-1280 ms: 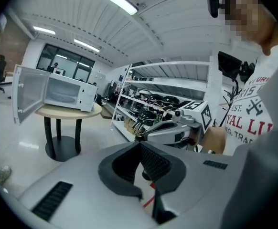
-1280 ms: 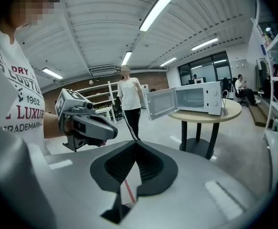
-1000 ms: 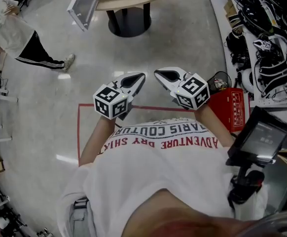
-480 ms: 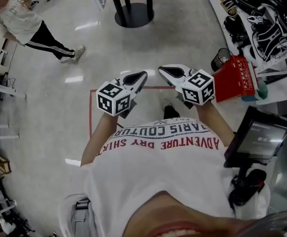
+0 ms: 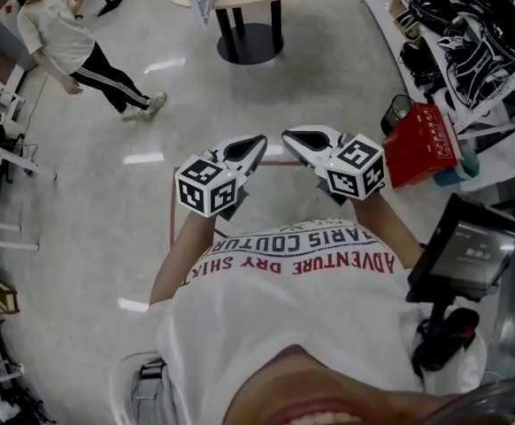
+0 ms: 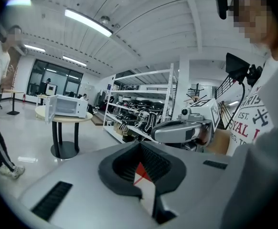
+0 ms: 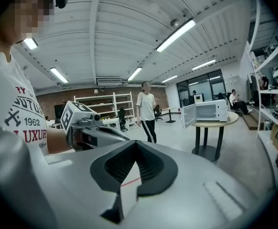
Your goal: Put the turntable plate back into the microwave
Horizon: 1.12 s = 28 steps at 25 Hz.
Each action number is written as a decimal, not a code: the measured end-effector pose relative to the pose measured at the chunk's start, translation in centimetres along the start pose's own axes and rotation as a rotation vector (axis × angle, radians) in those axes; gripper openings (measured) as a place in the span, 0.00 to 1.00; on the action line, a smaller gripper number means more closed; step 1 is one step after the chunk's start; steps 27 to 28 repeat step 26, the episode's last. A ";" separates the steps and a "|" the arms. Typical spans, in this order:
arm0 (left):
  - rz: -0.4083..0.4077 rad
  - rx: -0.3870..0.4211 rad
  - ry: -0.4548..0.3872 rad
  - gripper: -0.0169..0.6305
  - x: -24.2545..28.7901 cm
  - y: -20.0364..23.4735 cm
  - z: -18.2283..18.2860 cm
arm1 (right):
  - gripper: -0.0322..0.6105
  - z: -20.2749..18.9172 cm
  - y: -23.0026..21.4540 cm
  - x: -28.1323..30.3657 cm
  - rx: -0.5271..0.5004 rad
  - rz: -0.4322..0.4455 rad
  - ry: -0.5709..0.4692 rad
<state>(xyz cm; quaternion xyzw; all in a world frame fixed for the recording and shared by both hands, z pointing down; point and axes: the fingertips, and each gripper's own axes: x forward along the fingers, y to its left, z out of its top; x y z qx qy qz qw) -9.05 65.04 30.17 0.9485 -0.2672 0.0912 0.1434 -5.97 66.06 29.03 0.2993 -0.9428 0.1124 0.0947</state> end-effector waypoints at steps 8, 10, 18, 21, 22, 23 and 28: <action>-0.013 0.008 -0.011 0.03 -1.6 -1.2 0.1 | 0.05 -0.4 1.4 -0.6 0.000 -0.025 0.013; -0.014 0.015 -0.007 0.03 -1.5 -1.4 0.2 | 0.05 -0.5 1.4 -0.6 -0.004 -0.025 0.015; -0.031 -0.003 -0.002 0.03 -0.3 -1.7 0.1 | 0.05 -1.1 0.6 -0.8 0.004 -0.022 0.023; -0.037 -0.015 -0.007 0.03 -0.8 -1.2 -0.1 | 0.05 -1.4 0.8 0.0 -0.001 -0.026 0.034; -0.038 -0.015 -0.005 0.03 -1.1 -0.9 -0.3 | 0.05 -1.4 1.1 0.4 0.002 -0.027 0.032; -0.040 -0.014 -0.003 0.03 -1.4 -0.6 -0.4 | 0.05 -1.4 1.3 0.8 0.006 -0.028 0.030; -0.046 -0.010 -0.002 0.03 -2.1 0.3 -0.6 | 0.05 -1.2 1.8 1.9 0.008 -0.035 0.024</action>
